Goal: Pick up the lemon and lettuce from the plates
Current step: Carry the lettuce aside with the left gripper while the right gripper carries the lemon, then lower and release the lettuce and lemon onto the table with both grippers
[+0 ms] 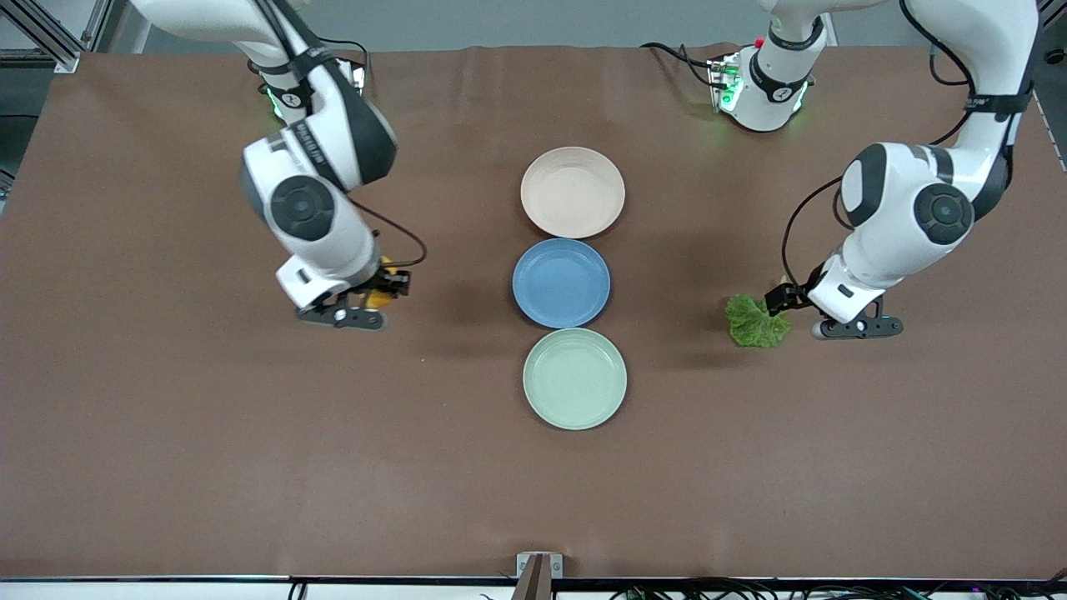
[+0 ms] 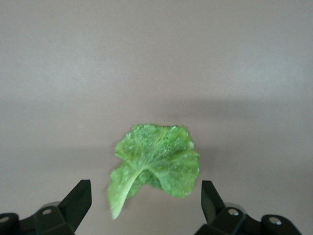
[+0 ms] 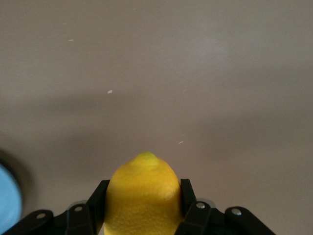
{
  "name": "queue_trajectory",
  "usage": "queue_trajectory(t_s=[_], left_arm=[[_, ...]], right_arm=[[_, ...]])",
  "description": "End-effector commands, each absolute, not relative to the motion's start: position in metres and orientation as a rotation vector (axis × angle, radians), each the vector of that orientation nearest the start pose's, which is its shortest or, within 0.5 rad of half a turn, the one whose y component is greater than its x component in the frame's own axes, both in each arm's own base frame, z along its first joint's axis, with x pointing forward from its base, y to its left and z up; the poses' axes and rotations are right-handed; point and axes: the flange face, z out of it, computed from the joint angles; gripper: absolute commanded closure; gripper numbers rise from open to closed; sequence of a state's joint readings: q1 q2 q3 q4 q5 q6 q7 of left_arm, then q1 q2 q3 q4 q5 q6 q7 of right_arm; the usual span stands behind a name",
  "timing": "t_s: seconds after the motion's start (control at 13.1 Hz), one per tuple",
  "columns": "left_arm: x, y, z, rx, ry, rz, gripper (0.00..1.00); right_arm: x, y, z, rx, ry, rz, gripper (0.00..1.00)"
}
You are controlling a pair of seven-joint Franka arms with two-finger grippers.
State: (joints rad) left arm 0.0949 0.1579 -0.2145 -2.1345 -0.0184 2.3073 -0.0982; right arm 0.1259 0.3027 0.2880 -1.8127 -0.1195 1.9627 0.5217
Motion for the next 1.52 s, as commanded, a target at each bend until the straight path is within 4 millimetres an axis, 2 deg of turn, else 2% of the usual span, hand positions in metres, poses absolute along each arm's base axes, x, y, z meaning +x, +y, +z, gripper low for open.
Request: queue_trajectory(t_s=[0.0, 0.15, 0.23, 0.38, 0.46, 0.61, 0.76, 0.91, 1.07, 1.22, 1.45], left_arm=[[0.557, -0.067, 0.390, -3.171, 0.069, -0.054, 0.01], [0.561, -0.067, 0.437, -3.170, 0.062, -0.048, 0.01], [0.562, -0.065, 0.464, -3.185, 0.040, -0.024, 0.01], [0.564, -0.062, 0.512, -3.196, 0.020, 0.012, 0.01], [0.566, -0.053, 0.532, -3.197, -0.016, 0.024, 0.01], [0.561, -0.054, 0.562, -3.195, -0.011, 0.015, 0.01], [0.549, -0.053, 0.591, -3.188, -0.018, -0.053, 0.01], [0.543, -0.049, 0.610, -3.184, -0.014, -0.110, 0.00], [0.546, -0.053, 0.623, -3.185, -0.014, -0.146, 0.00], [0.549, -0.060, 0.635, -3.188, 0.009, -0.187, 0.00], [0.554, -0.059, 0.646, -3.185, 0.006, -0.227, 0.00]], right_arm=[[0.572, 0.165, 0.361, -3.182, -0.059, 0.175, 0.98], [0.575, 0.119, 0.328, -3.150, -0.156, 0.097, 0.98], [0.571, 0.103, 0.309, -3.134, -0.208, 0.055, 0.98], [0.566, 0.083, 0.279, -3.108, -0.293, 0.004, 0.98], [0.567, 0.071, 0.265, -3.097, -0.315, 0.004, 0.98], [0.568, 0.049, 0.243, -3.078, -0.335, -0.009, 0.98], [0.564, 0.039, 0.223, -3.065, -0.341, 0.007, 0.98], [0.564, 0.035, 0.213, -3.060, -0.327, 0.015, 0.98], [0.562, 0.033, 0.205, -3.055, -0.318, 0.034, 0.98], [0.561, 0.036, 0.197, -3.049, -0.314, 0.028, 0.98], [0.556, 0.040, 0.182, -3.039, -0.306, 0.015, 0.98]])
